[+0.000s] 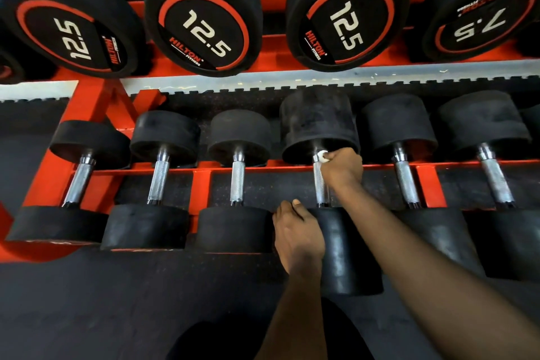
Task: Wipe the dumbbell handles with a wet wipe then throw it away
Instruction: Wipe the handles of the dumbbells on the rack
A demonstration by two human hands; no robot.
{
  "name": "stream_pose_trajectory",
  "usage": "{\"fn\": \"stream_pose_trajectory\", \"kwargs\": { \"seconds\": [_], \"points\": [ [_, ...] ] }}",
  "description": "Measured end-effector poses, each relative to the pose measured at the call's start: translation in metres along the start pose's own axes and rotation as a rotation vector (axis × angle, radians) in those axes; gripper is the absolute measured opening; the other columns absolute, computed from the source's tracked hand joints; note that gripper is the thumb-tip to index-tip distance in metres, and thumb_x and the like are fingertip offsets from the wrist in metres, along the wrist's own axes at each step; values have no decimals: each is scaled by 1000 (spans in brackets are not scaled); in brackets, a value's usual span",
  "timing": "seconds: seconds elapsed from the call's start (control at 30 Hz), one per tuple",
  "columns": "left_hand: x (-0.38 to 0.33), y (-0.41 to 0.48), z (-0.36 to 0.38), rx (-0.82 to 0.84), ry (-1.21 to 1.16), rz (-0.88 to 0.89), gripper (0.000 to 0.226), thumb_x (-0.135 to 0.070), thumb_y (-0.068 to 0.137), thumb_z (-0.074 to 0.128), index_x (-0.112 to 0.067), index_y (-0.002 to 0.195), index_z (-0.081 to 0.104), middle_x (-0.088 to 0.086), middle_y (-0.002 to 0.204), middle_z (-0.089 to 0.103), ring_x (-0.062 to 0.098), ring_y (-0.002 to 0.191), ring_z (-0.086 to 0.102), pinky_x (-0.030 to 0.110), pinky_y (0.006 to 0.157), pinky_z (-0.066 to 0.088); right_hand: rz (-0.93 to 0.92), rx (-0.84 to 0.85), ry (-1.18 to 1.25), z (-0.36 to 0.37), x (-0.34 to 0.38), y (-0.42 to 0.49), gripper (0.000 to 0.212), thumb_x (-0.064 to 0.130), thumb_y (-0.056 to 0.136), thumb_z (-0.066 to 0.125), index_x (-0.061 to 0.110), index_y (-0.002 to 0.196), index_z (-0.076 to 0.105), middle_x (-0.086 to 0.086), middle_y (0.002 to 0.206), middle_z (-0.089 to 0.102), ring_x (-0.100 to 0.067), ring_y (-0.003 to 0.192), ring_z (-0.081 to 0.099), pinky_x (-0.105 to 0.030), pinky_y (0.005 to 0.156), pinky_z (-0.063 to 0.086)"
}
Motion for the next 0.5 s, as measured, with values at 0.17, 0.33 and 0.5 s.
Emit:
{"fn": "stream_pose_trajectory", "kwargs": {
  "seconds": [0.17, 0.33, 0.5],
  "points": [
    [-2, 1, -2, 29, 22, -23, 39, -38, 107, 33, -16, 128, 59, 4, 131, 57, 24, 123, 53, 39, 103, 41, 206, -44, 146, 14, -8, -5, 27, 18, 87, 67, 3, 109, 70, -19, 113, 69, -34, 107, 64, -33, 86, 53],
    [2, 1, 1, 45, 25, -36, 42, -42, 106, 31, -17, 125, 59, 3, 127, 58, 23, 117, 55, 43, 102, 44, 227, -66, 190, 19, -17, -6, 27, 18, 88, 67, 4, 110, 69, -20, 114, 68, -35, 107, 65, -35, 87, 53],
    [1, 0, -2, 17, 12, -21, 37, -40, 106, 33, -16, 113, 61, 4, 121, 59, 26, 112, 57, 43, 99, 45, 379, -10, 371, 22, -31, 8, 26, 7, 86, 65, -3, 110, 65, -18, 113, 69, -31, 102, 67, -30, 77, 53]
  ]
}}
Point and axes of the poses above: each hand's wrist, its own y-axis towards the middle knuckle, its own z-axis out of the palm, x = y × z, the point moved 9 cm from there along y, towards the middle knuckle
